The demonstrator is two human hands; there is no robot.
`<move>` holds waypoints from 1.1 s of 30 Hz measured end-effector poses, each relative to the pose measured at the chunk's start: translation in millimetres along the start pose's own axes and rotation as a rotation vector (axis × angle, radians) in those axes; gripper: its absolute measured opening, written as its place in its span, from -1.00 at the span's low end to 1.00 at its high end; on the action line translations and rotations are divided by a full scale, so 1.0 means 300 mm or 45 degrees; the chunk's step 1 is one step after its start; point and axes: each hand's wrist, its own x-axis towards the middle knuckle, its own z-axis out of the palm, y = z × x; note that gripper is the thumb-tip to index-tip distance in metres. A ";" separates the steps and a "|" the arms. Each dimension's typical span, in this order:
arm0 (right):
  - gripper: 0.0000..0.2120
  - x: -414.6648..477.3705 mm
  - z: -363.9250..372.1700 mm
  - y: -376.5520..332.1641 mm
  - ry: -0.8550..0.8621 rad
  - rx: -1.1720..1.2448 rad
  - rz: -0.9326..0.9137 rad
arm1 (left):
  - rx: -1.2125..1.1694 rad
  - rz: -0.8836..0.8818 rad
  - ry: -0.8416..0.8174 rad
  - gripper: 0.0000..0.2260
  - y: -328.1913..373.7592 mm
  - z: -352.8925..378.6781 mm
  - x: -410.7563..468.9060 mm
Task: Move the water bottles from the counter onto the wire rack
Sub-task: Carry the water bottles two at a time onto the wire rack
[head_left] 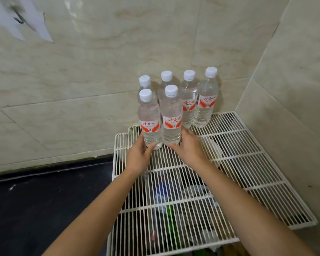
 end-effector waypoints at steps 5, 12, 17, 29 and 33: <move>-0.24 0.008 0.020 -0.010 0.006 -0.153 0.048 | 0.002 -0.067 0.071 -0.53 0.013 0.022 0.014; -0.31 0.007 0.000 -0.013 -0.036 -0.104 0.072 | 0.092 -0.076 0.044 -0.52 0.028 0.015 0.012; -0.41 -0.061 -0.070 -0.053 0.364 -0.129 -0.107 | 0.258 -0.006 0.047 -0.42 0.097 -0.056 -0.046; -0.27 -0.206 0.045 -0.325 0.495 -0.119 -1.101 | 1.157 0.192 1.118 -0.47 0.031 -0.494 -0.564; -0.28 -0.316 0.187 -0.479 0.328 0.010 -1.276 | 1.305 -0.012 1.218 -0.47 -0.026 -0.601 -0.797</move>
